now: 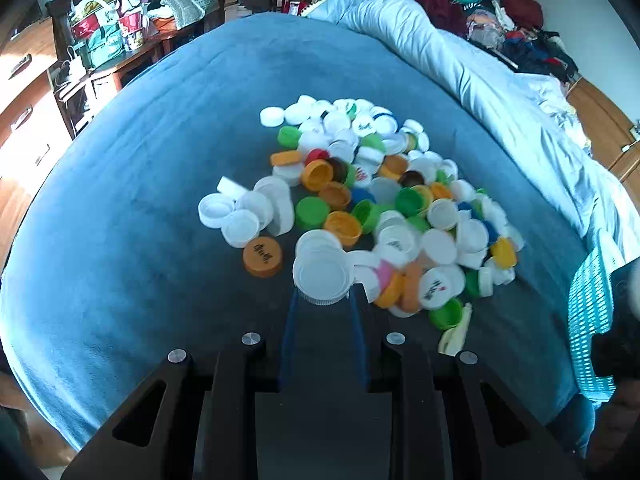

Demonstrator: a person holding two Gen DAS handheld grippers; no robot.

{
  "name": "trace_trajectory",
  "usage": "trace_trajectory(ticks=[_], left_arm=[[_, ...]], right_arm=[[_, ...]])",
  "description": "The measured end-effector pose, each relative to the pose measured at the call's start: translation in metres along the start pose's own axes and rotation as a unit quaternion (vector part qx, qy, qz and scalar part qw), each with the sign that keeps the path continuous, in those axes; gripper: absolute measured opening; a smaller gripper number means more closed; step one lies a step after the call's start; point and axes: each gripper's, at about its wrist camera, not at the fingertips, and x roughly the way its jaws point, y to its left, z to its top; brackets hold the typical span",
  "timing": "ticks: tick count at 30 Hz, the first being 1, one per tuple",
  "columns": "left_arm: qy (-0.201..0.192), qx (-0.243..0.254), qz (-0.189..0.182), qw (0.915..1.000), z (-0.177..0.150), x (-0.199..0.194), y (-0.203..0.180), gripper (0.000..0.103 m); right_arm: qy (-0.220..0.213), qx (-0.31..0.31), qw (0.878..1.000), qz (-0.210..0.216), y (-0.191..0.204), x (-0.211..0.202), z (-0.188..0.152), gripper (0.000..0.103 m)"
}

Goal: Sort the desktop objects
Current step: 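Carry the held white caps over to the blue basket with both grippers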

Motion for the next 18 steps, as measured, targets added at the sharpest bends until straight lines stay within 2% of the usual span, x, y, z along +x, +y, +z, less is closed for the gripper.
trace_trajectory(ticks=[1,2,3,4,5,7,9,10,12,13,16,18], left_arm=[[-0.003,0.003,-0.001,1.0000,0.000,-0.004,-0.003,0.021],[-0.006,0.005,0.003,1.0000,0.001,-0.008,-0.007,0.021],[-0.009,0.007,0.005,0.9999,0.001,-0.011,-0.010,0.021],[-0.015,0.012,0.002,0.9998,0.002,-0.018,-0.017,0.021],[-0.019,0.017,0.001,0.9997,0.002,-0.023,-0.024,0.021],[-0.028,0.035,0.002,0.9990,0.004,-0.036,-0.043,0.021],[-0.028,0.051,-0.001,0.9983,0.008,-0.047,-0.067,0.021],[-0.027,0.057,-0.010,0.9980,0.010,-0.051,-0.078,0.021],[-0.035,0.083,-0.028,0.9955,0.013,-0.062,-0.110,0.021],[-0.039,0.098,-0.033,0.9939,0.014,-0.066,-0.125,0.021],[-0.046,0.134,-0.070,0.9875,0.020,-0.080,-0.174,0.021],[-0.048,0.146,-0.100,0.9831,0.023,-0.088,-0.197,0.021]], right_arm=[[-0.008,-0.049,0.995,-0.091,0.018,0.003,-0.002,0.045],[-0.015,-0.106,0.973,-0.207,0.038,0.008,-0.005,0.045],[-0.019,-0.173,0.929,-0.327,0.059,0.017,-0.010,0.045],[-0.033,-0.254,0.859,-0.443,0.084,0.028,-0.019,0.045],[-0.044,-0.290,0.819,-0.494,0.098,0.033,-0.025,0.045],[-0.082,-0.345,0.752,-0.555,0.129,0.030,-0.037,0.045],[-0.111,-0.373,0.710,-0.587,0.152,0.018,-0.043,0.045],[-0.127,-0.387,0.683,-0.607,0.164,0.010,-0.048,0.045],[-0.144,-0.392,0.659,-0.626,0.180,-0.003,-0.045,0.045],[-0.151,-0.389,0.651,-0.634,0.185,-0.012,-0.048,0.044],[-0.178,-0.366,0.643,-0.649,0.203,-0.056,-0.056,0.044],[-0.195,-0.350,0.643,-0.653,0.216,-0.090,-0.061,0.043]])
